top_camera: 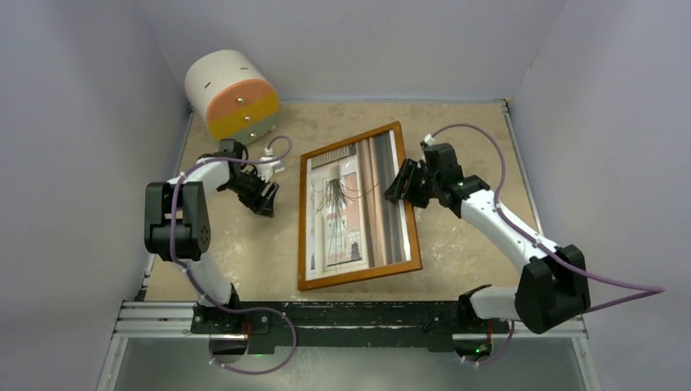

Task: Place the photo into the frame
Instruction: Turn over the photo frame at the center of the board.

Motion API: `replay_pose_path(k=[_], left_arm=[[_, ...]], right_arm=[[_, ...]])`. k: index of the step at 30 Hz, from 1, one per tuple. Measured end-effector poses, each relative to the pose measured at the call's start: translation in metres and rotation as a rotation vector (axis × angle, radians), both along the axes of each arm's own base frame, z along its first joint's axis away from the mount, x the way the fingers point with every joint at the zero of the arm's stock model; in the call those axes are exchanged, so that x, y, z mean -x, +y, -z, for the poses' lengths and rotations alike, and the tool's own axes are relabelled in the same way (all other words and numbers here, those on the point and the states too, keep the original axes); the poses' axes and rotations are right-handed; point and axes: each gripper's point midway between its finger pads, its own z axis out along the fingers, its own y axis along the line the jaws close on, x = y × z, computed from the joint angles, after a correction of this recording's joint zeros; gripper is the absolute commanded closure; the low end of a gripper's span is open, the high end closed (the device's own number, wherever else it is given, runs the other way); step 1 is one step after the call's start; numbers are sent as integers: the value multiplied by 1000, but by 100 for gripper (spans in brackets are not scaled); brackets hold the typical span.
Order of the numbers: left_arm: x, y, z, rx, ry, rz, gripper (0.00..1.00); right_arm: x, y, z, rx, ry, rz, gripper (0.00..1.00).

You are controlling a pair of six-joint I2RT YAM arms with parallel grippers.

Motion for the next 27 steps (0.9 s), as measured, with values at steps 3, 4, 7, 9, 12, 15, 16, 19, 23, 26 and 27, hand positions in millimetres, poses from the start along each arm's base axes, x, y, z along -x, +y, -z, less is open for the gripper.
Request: replay_pose_path(k=[3,4,7,9,12,15,16,19,23,26,27], left_arm=[[-7,0,6,-33,-19,3,40],[-10,-1,6,-43,-32,7,40],[-19,-7,8,-63,-63,25,40],[-26,-13,9,-71,-88,36,40],[-36,-22,10,-85,-127,58,40],[-45,-30,11,-101,-164,77,40],[-47,-33,11,-110,-173,84,40],[-49,-34,12,-132,-183,88,40],[-51,-35,12,-141,-196,90,40],[-52,-35,13,-147,-200,92,40],[-52,-35,12,-148,-201,92,40]], right_arm=[[13,-6,40,21,56,-1,48],[17,-7,55,22,76,2,48],[21,-4,80,3,117,1,49],[16,2,85,-22,115,-5,49],[4,8,87,-51,88,-4,49],[-5,13,93,-70,76,-7,48],[-8,13,97,-71,80,-4,47],[-13,10,111,-62,102,12,42],[-15,4,129,-44,138,25,35],[-20,3,129,-44,129,29,32],[-20,3,129,-44,129,30,30]])
